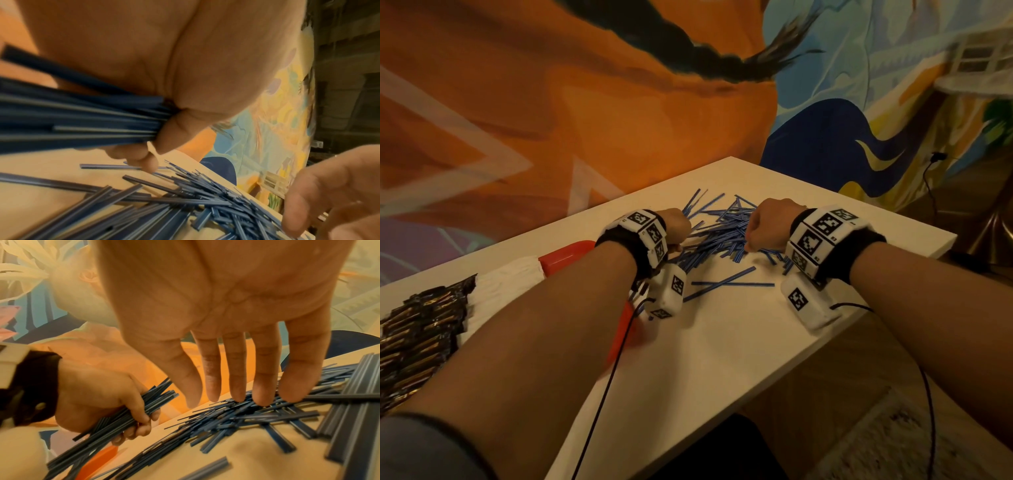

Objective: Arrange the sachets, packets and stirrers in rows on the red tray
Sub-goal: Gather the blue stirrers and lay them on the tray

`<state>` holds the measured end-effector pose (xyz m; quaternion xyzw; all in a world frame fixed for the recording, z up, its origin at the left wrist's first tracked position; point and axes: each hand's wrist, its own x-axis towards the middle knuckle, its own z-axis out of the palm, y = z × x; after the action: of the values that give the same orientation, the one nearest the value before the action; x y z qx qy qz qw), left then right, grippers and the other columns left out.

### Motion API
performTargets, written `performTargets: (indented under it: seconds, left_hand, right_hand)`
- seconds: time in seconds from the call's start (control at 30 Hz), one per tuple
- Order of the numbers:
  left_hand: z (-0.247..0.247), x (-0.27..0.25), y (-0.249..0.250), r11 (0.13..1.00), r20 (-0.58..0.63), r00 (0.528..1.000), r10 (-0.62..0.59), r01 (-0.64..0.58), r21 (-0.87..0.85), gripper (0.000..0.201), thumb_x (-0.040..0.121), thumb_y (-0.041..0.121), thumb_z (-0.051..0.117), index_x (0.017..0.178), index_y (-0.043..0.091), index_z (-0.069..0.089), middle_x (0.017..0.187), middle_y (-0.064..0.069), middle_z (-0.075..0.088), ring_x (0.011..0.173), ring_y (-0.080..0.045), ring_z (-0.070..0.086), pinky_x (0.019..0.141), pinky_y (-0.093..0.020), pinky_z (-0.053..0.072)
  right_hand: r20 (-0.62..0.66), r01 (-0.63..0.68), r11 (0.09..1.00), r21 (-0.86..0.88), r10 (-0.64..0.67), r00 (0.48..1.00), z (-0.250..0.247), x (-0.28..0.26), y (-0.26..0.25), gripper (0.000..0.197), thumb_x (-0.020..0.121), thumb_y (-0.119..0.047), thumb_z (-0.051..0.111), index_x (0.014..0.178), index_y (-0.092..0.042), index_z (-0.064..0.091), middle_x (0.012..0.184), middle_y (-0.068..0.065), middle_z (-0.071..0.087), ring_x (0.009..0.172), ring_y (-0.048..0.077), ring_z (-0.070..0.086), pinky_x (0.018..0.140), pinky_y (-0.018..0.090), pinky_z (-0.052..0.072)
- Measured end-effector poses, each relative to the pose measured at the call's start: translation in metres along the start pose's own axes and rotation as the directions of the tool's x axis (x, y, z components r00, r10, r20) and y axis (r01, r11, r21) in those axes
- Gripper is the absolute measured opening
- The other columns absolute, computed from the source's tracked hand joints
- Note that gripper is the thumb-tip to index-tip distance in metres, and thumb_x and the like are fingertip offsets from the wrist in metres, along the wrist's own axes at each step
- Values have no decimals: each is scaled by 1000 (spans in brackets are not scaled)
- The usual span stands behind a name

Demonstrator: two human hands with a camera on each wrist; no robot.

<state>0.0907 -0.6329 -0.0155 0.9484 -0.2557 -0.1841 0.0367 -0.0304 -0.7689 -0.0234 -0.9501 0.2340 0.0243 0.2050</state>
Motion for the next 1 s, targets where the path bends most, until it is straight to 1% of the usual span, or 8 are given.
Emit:
performTargets:
  seconds: [0.07,0.17,0.23,0.37,0.67,0.73,0.83,1.0]
  left_hand:
    - [1,11,-7,973,-71,996,-49,31,-228,35,105,6,38,73,3,52,73,-13,55,61,-24,48,58,-32,39]
    - [0,14,-13,885,-161,983,-92,6,-466,24,102,4,40,79,5,47,68,-11,46,57,-24,41,65,-36,40]
    - [-2,12,-17,824,-228,968,-105,-43,-565,21,101,5,40,81,6,46,68,-7,43,55,-21,42,56,-33,43]
    - [-7,8,-24,677,-269,952,-145,-103,-729,14,100,1,32,108,6,43,64,-5,29,48,-18,24,46,-27,23]
    - [-27,-4,-44,587,-518,845,-131,-355,-728,5,100,17,42,98,16,45,63,-1,35,45,-18,29,40,-23,28]
    - [-33,-12,-48,518,-536,833,-139,-400,-756,7,103,19,44,98,13,45,60,0,31,43,-16,27,40,-21,26]
    - [-42,-27,-55,378,-544,827,-142,-463,-802,11,104,19,46,97,12,48,57,2,28,40,-13,23,40,-20,22]
    - [-57,-52,-73,176,-553,817,-160,-528,-831,28,106,33,45,85,15,48,52,8,27,43,-11,22,42,-22,19]
  right_hand:
    - [1,2,1000,-6,-2,1000,0,0,-1,35,86,-30,72,113,-8,69,114,9,69,107,25,63,93,36,54]
    - [0,9,1000,-13,-9,1000,0,0,-3,34,87,-30,72,113,-8,70,114,9,69,108,25,63,93,36,54]
    - [1,18,999,-27,-18,1000,-1,0,-6,34,87,-31,72,113,-8,70,114,8,69,108,25,63,94,37,54]
    - [0,37,999,-26,-37,999,-1,0,-13,32,86,-31,72,110,-10,72,112,8,70,106,25,64,94,40,55]
    - [2,137,988,67,-138,990,-2,-4,-48,30,86,-29,74,111,-13,72,112,4,69,106,21,61,87,32,51]
    - [-16,205,972,114,-204,979,-1,-6,-60,24,86,-30,74,107,-18,72,110,1,68,102,18,60,84,30,49]
    - [-38,281,928,246,-281,959,5,-5,-83,27,84,-30,76,108,-23,70,109,-2,68,104,17,61,95,35,50]
    - [140,232,764,602,-387,911,18,-8,-132,52,87,-9,70,136,-14,51,126,6,61,122,24,53,108,44,42]
